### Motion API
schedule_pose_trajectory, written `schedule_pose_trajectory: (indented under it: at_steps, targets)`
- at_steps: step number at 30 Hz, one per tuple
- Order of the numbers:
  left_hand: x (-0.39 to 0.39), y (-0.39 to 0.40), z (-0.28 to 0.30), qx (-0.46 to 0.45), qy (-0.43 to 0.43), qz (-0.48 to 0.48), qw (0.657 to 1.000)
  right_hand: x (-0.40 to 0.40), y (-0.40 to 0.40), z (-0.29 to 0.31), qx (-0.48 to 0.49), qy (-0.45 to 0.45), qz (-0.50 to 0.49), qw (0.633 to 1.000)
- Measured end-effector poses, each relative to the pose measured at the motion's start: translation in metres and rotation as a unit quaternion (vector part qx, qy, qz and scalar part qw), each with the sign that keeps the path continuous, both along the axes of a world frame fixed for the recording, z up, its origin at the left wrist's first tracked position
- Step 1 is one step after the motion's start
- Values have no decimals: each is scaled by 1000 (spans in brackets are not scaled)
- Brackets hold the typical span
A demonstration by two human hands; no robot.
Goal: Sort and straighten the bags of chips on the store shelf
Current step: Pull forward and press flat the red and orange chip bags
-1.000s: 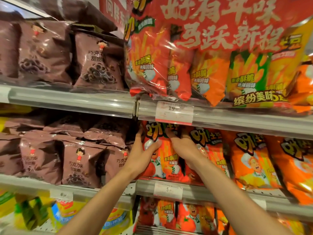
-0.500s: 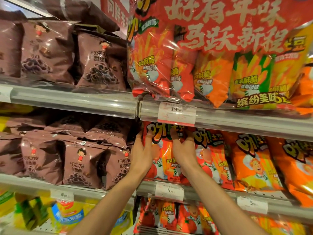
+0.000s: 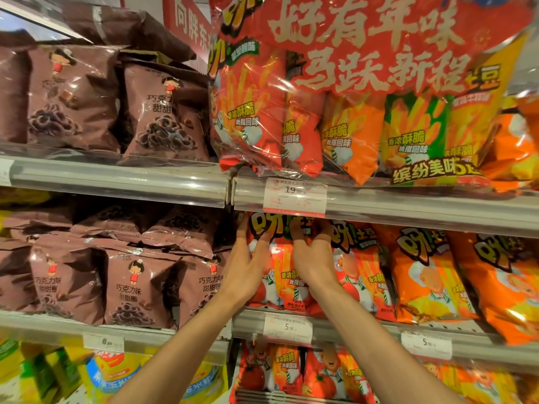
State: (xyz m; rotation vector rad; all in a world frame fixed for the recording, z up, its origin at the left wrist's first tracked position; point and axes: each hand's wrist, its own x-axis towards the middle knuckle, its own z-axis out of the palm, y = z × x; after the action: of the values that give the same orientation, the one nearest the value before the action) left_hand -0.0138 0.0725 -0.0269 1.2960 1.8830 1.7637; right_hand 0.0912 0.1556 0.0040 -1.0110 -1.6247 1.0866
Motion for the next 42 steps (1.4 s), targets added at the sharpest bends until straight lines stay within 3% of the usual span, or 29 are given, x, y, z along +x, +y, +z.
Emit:
schedule_pose_trajectory:
  at_steps: [5,9,14,26,29,32,34,37,42]
  targets:
    - [-13,-13,2,-23,43,-49,998,28,2,9,28,-135,86,987]
    - [-34,-25,1,-52,109,-144,982,52,11,6,128,-275,152,940]
    - [-53,-25,3,-109,113,-183,971,59,2,15,135,-311,224,914]
    - [-50,-27,14,-184,184,-137,956,47,-15,18,136,-385,168,897]
    - [-47,-41,11,-190,325,-90,922,57,-19,18,260,-453,109,846]
    - [-48,-51,9,-145,519,-38,841,70,-20,15,389,-507,99,763]
    - [-52,-48,5,-126,594,-26,794,72,-15,9,433,-529,102,722]
    - [-55,-42,2,-121,633,-8,765,70,-6,0,456,-540,101,700]
    - [-59,-42,0,-120,620,-12,775,66,2,0,446,-537,110,707]
